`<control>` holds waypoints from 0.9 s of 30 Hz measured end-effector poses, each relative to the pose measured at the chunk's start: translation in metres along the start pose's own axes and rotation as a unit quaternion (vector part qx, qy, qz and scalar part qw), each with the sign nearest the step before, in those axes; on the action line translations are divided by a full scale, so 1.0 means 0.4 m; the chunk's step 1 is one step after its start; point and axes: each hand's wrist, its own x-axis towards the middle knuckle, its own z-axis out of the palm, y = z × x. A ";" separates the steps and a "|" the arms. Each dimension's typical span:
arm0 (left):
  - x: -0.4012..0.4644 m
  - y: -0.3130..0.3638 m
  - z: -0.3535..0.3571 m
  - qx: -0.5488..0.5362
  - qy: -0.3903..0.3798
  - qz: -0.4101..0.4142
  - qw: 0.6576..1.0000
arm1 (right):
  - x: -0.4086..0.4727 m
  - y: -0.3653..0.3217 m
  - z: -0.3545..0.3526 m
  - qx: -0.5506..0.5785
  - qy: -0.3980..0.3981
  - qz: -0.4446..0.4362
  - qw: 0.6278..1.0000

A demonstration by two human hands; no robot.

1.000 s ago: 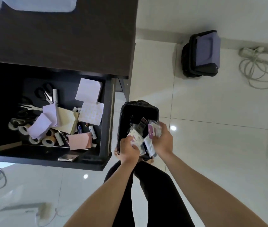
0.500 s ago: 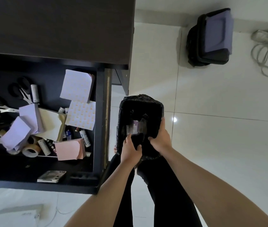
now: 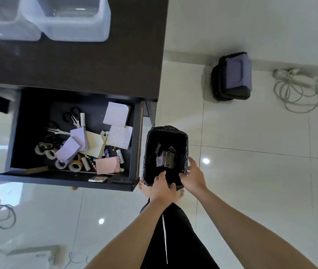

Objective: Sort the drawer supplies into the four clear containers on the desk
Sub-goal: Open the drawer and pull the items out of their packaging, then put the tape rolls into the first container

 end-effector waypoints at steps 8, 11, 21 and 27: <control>-0.119 0.087 -0.138 -0.049 0.095 0.137 0.985 | -0.107 -0.088 -0.001 0.124 0.069 -0.051 0.989; -0.146 0.089 -0.223 -0.076 0.157 0.163 0.971 | -0.145 -0.140 0.023 0.149 0.084 -0.095 0.981; -0.140 -0.089 -0.531 -0.101 0.261 0.105 0.954 | -0.211 -0.429 0.159 0.130 0.122 -0.272 0.946; -0.091 -0.287 -0.723 -0.075 0.252 0.027 0.964 | -0.212 -0.556 0.338 0.079 0.037 -0.261 0.961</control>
